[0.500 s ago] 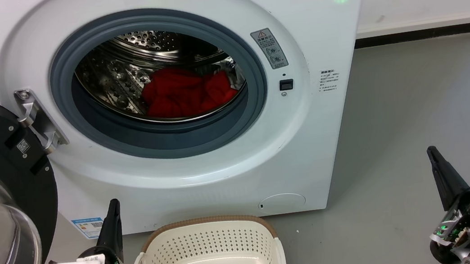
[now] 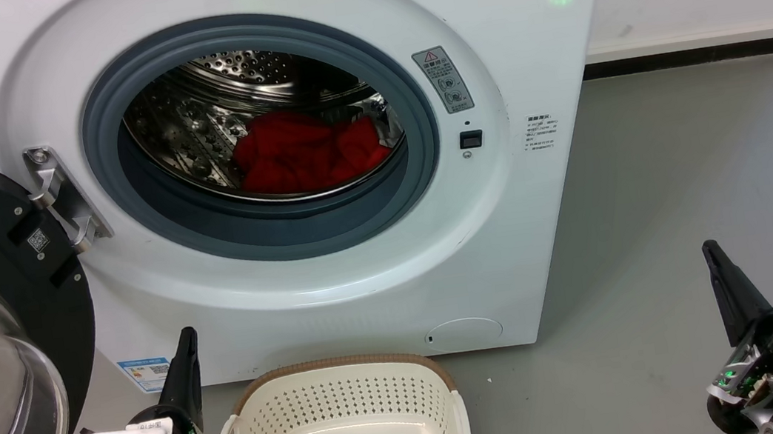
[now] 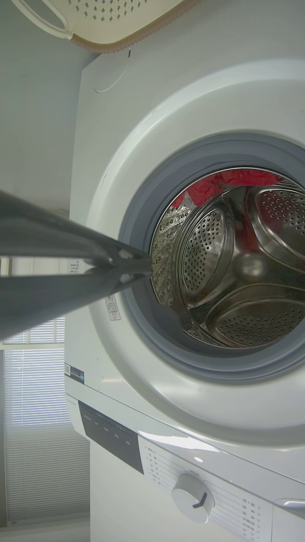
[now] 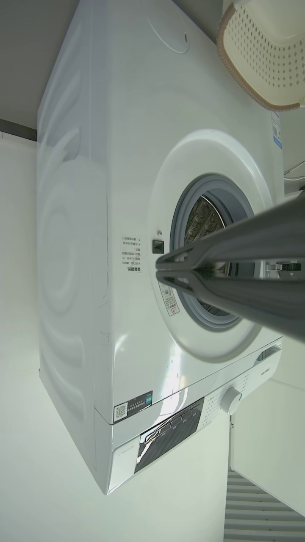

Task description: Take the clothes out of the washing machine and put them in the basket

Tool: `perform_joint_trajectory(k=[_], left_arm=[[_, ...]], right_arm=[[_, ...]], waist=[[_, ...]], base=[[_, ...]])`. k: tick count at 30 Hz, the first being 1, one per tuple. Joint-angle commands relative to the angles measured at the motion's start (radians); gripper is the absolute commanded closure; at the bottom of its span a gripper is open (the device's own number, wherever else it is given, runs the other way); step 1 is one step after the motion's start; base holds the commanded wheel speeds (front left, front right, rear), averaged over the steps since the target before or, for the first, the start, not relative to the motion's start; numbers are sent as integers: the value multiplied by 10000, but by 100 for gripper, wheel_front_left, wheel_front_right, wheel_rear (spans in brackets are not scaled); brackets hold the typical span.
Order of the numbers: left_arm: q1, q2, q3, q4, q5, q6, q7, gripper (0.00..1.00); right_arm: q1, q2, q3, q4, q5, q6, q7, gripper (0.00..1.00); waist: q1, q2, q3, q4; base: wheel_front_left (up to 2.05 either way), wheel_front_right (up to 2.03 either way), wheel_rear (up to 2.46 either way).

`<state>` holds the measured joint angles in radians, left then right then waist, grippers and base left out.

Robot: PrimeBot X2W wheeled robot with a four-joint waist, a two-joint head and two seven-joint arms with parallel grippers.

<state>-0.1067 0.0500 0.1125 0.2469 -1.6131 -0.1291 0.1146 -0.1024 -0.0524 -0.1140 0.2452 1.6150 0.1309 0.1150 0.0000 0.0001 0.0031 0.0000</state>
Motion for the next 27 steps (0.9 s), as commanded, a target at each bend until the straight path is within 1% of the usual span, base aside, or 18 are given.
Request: perform_joint_trajectory(k=[1, 20, 21, 25, 27], left_arm=[[-60, 5, 33, -13, 1, -44, 19, 100], [-60, 5, 33, -13, 1, -44, 19, 100], [0, 0, 0, 3, 1, 0, -2, 0], [292, -29, -53, 342, 2, 13, -24, 0], [309, -28, -73, 283, 42, 12, -131, 0]], right_arm=[[-124, 34, 4, 11, -44, -3, 3, 100], [-124, 34, 5, 11, -44, -3, 3, 100], [0, 0, 0, 1, -1, 0, -1, 0], [275, 6, 23, 319, -1, -2, -9, 0], [286, 6, 100, 269, -57, -2, -116, 0]], waist=[[0, -1, 0, 0], [0, -1, 0, 0], [0, -1, 0, 0], [0, -1, 1, 0], [0, -1, 7, -1]], base=[[0, 0, 0], [0, 0, 0], [0, 0, 0], [0, 0, 0], [0, 0, 0]])
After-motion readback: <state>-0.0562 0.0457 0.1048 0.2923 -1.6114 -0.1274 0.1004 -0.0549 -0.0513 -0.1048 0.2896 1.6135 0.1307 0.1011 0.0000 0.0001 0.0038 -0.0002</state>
